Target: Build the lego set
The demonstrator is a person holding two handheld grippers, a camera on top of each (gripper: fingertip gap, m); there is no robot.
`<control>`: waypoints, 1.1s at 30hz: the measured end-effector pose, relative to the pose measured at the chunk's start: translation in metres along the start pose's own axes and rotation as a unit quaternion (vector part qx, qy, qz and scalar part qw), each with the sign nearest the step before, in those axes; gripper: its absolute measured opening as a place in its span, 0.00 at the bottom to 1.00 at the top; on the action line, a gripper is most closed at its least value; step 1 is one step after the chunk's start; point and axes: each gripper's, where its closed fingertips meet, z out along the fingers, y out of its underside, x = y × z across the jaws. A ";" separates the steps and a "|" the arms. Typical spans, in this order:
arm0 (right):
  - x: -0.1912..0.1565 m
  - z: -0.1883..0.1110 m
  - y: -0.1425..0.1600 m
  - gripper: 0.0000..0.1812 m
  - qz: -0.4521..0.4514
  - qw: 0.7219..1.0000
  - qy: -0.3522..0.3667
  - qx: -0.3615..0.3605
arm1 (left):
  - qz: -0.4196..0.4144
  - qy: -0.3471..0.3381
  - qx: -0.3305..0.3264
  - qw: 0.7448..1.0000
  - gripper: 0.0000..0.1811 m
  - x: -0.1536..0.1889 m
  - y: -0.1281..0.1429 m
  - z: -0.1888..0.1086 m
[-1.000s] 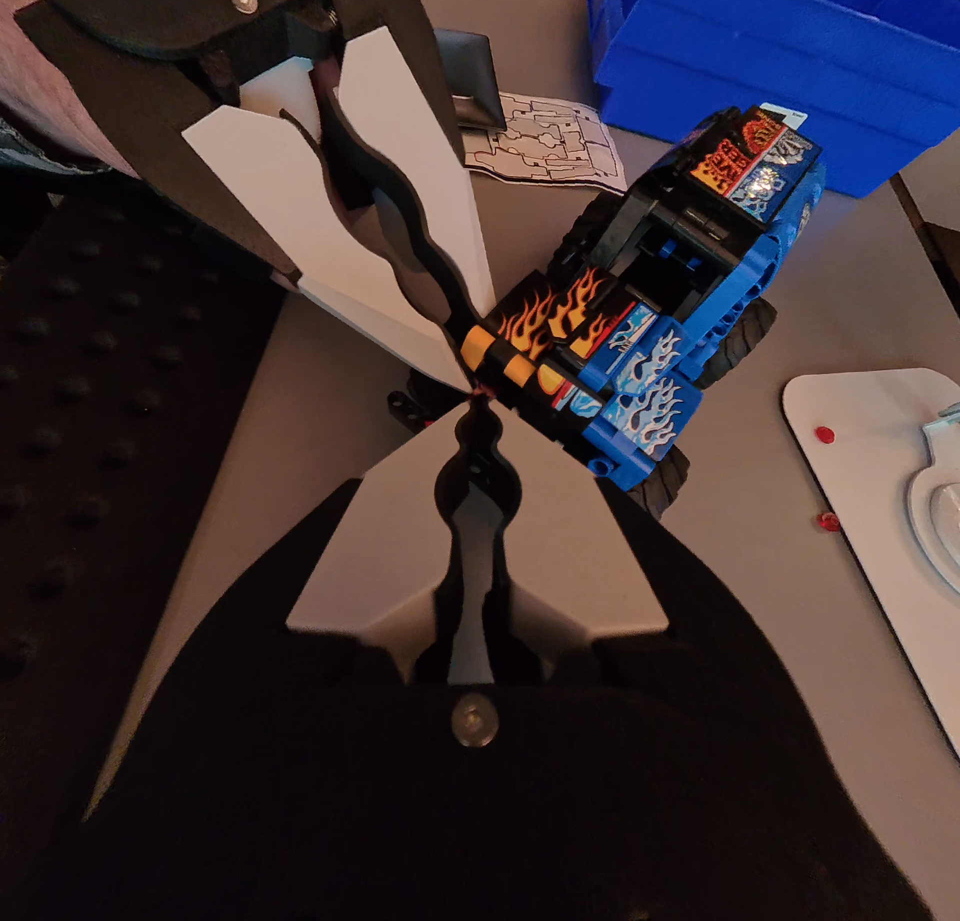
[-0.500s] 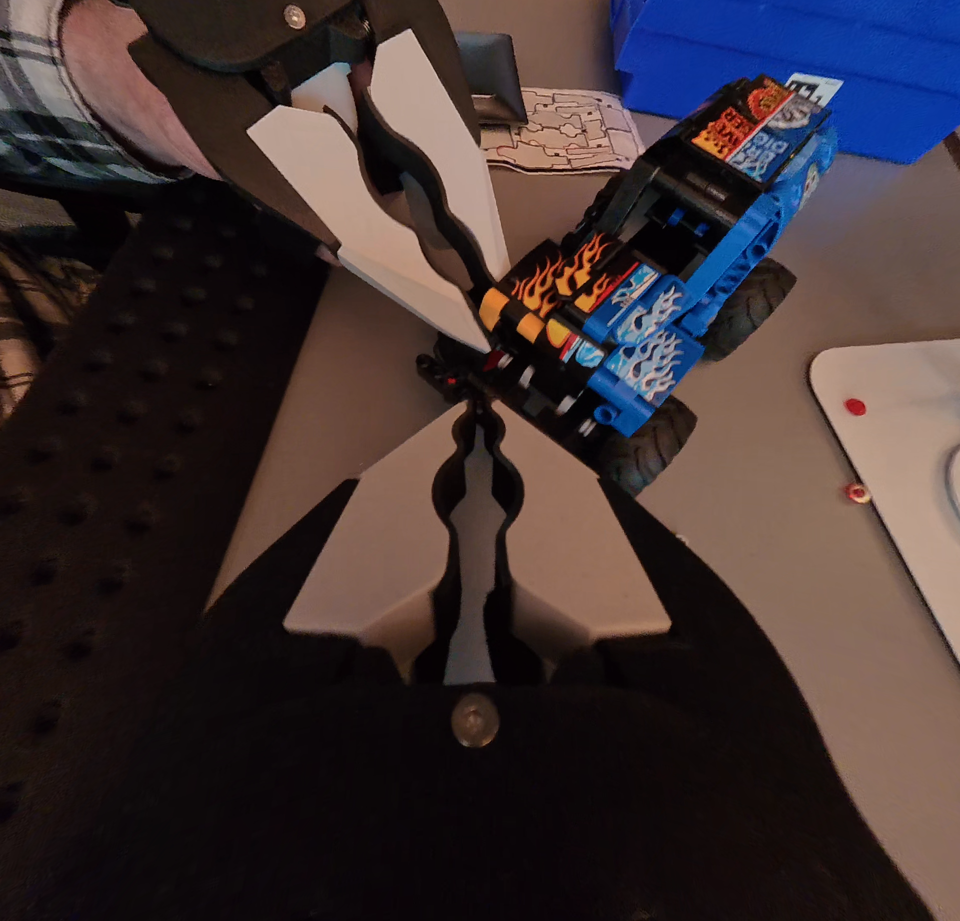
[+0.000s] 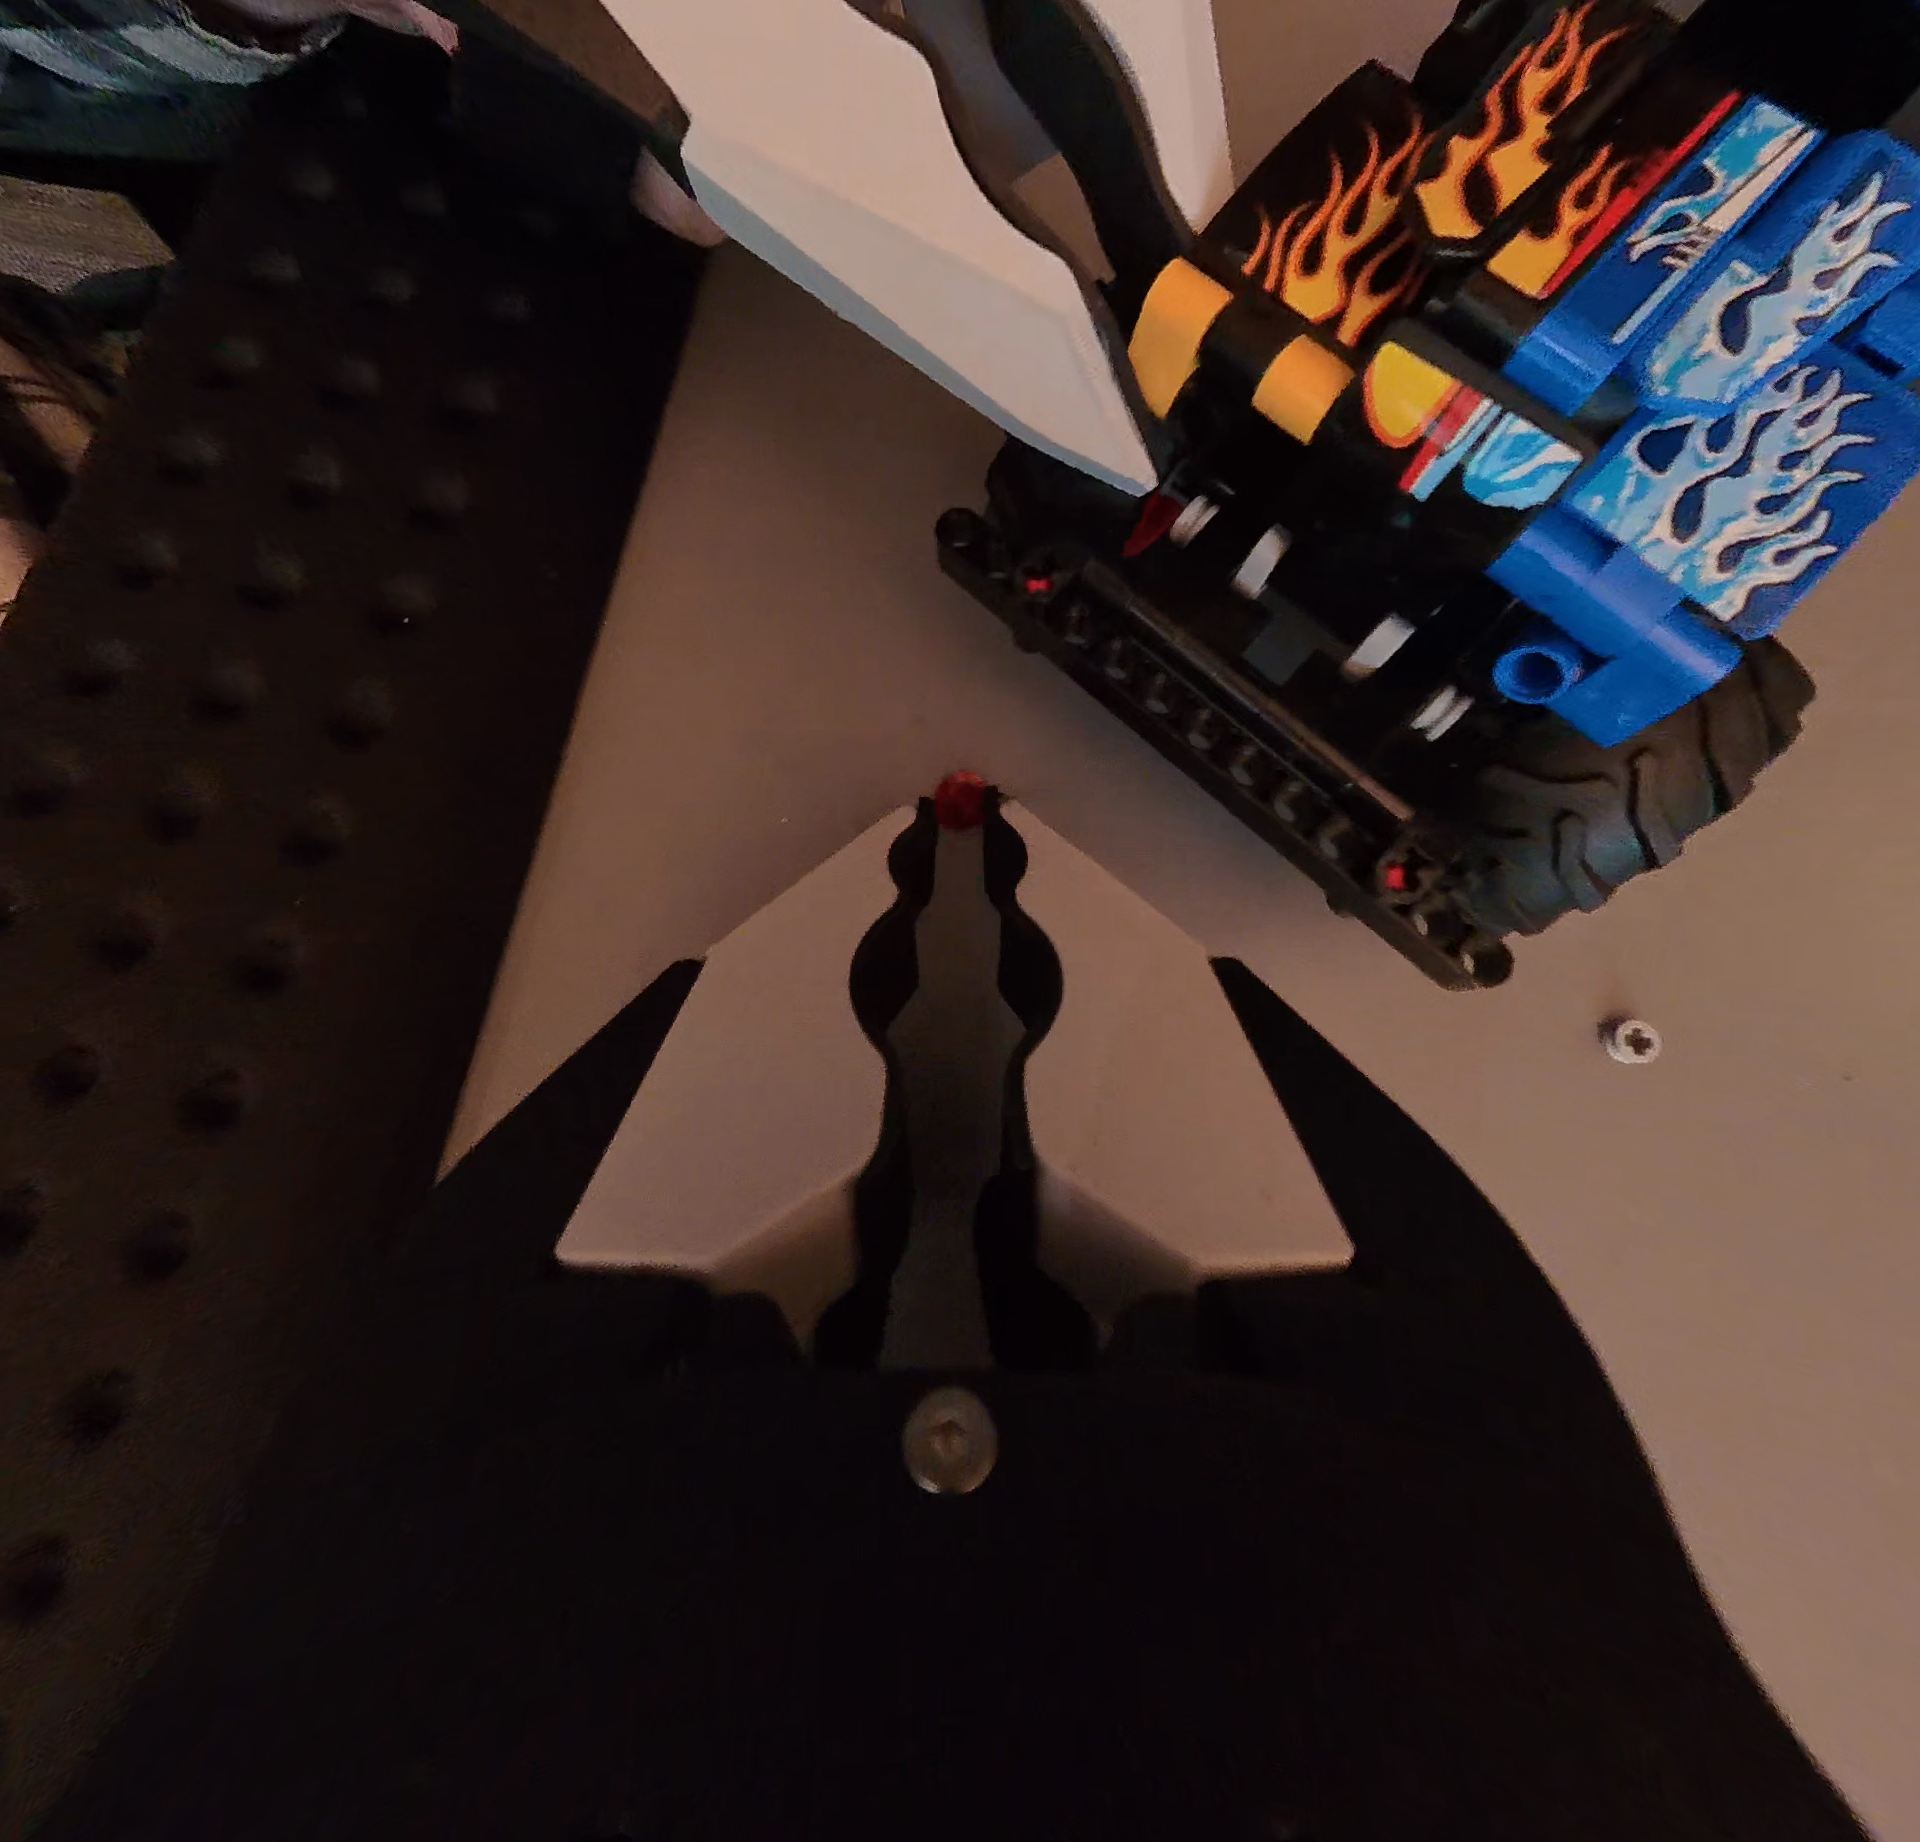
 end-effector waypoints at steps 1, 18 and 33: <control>0.000 0.001 0.000 0.04 0.000 1.000 0.002 0.000 | 0.000 0.000 0.000 1.000 0.05 0.000 0.000 0.000; -0.003 0.000 -0.004 0.05 0.024 1.000 -0.014 0.004 | 0.002 0.002 0.004 1.000 0.05 0.001 0.000 0.000; -0.004 -0.002 -0.001 0.02 0.019 1.000 -0.012 0.004 | 0.004 0.003 0.005 1.000 0.05 0.001 0.000 0.000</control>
